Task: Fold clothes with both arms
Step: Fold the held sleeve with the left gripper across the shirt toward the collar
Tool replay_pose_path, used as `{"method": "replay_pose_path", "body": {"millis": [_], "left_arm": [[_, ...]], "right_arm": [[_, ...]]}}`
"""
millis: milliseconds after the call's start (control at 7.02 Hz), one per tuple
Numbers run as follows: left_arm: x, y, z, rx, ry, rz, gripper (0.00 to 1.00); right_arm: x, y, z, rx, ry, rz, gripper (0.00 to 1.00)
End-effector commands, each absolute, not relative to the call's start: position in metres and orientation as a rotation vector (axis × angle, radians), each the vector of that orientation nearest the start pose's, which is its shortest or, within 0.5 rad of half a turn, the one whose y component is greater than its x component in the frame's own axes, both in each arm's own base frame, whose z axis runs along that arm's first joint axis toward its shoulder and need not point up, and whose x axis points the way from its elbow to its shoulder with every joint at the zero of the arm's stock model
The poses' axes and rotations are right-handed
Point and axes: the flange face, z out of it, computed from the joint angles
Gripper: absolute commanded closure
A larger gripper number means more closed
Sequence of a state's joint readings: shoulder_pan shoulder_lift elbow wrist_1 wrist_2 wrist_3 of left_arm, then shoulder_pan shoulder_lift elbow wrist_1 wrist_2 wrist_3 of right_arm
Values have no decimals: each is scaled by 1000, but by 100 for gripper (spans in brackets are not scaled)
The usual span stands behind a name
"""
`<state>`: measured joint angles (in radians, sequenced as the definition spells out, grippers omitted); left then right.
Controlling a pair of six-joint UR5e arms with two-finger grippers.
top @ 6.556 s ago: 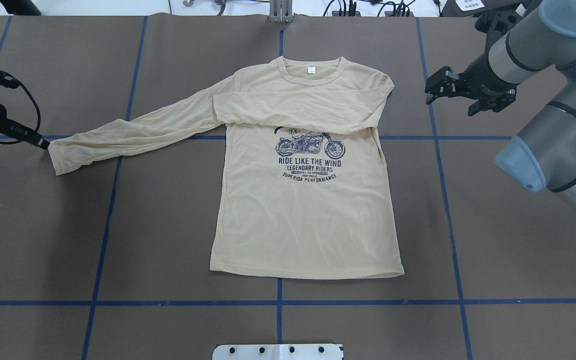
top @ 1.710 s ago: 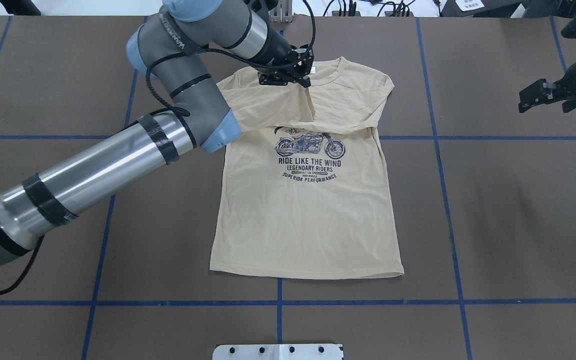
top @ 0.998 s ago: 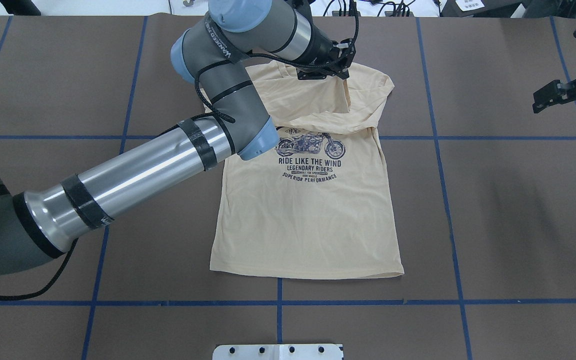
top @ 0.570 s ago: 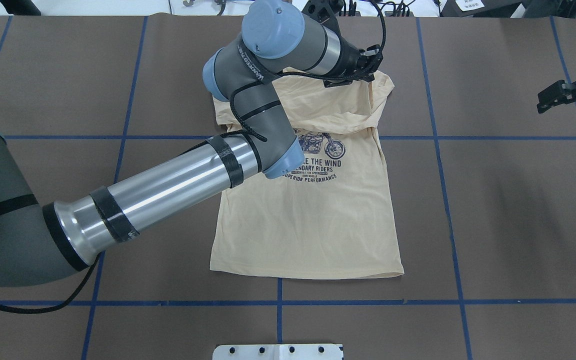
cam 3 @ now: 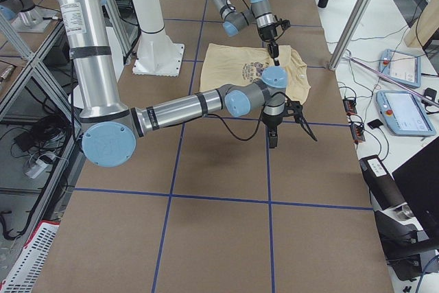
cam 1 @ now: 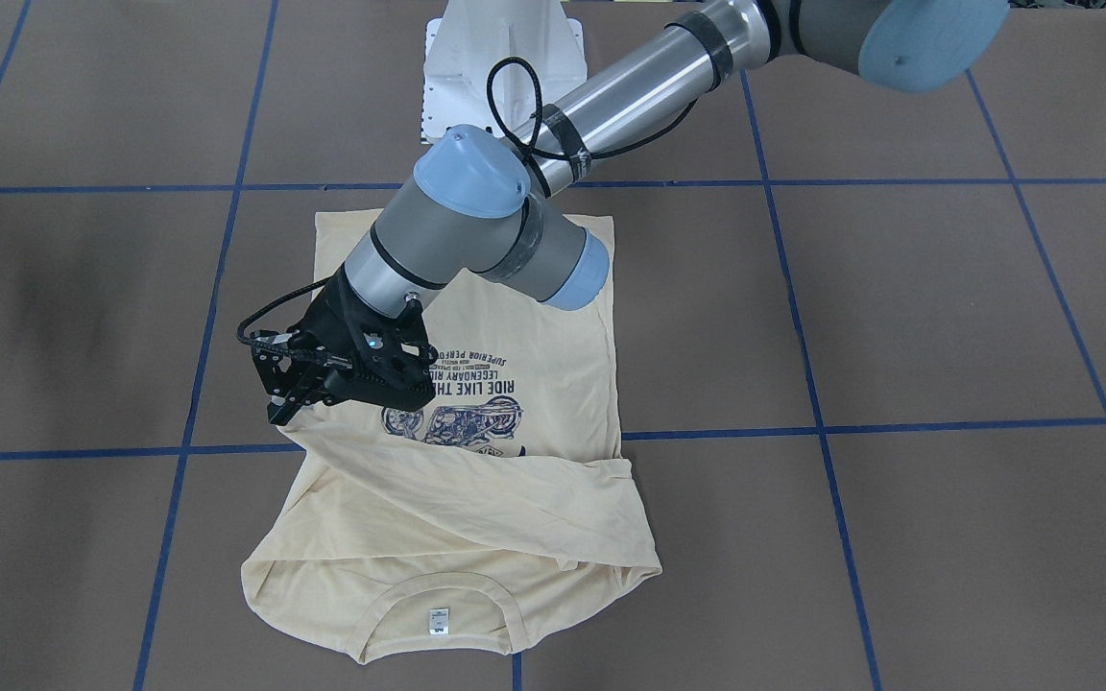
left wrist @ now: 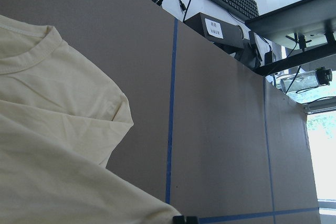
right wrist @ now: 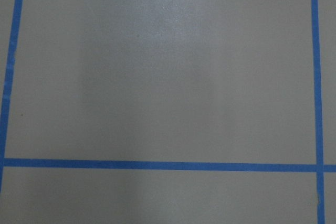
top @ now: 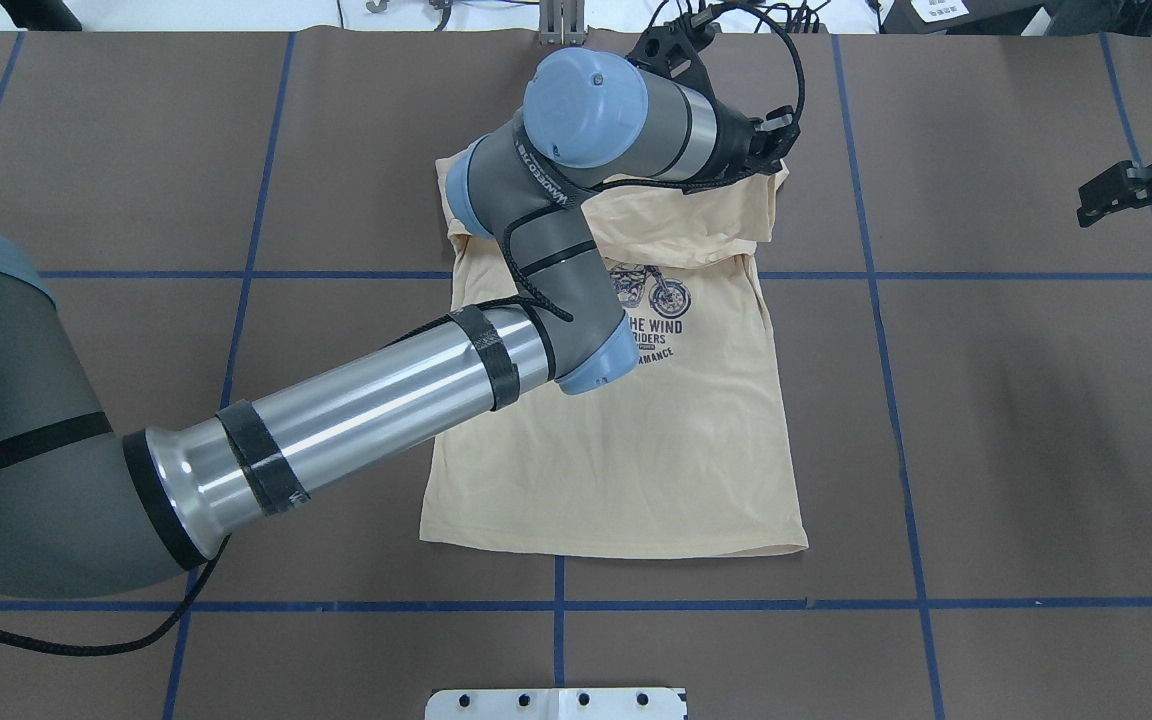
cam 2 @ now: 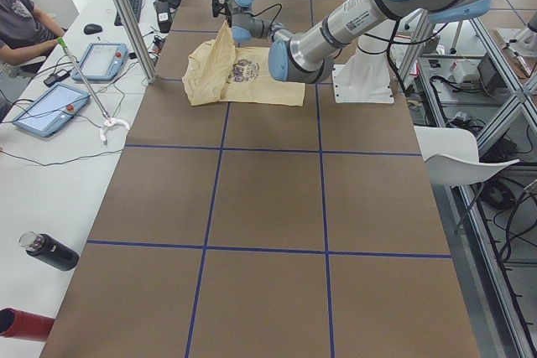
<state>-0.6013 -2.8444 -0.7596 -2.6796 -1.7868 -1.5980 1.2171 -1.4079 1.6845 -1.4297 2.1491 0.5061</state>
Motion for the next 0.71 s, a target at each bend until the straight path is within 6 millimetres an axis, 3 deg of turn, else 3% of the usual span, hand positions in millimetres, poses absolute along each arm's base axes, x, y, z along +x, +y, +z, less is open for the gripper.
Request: {"method": "replay_pose_path", "body": {"millis": [0, 143, 428, 570], "left_arm": [[651, -570, 14, 281, 1552, -330, 25], [649, -569, 5, 247, 1571, -368, 0], [638, -568, -5, 231, 1598, -367, 1], [613, -558, 36, 179, 1588, -304, 1]], "right_arm": [[-124, -564, 511, 129, -686, 27, 0], [-125, -565, 509, 133, -688, 26, 0], [-132, -558, 482, 73, -793, 142, 0], [-151, -543, 451, 69, -855, 236, 0]]}}
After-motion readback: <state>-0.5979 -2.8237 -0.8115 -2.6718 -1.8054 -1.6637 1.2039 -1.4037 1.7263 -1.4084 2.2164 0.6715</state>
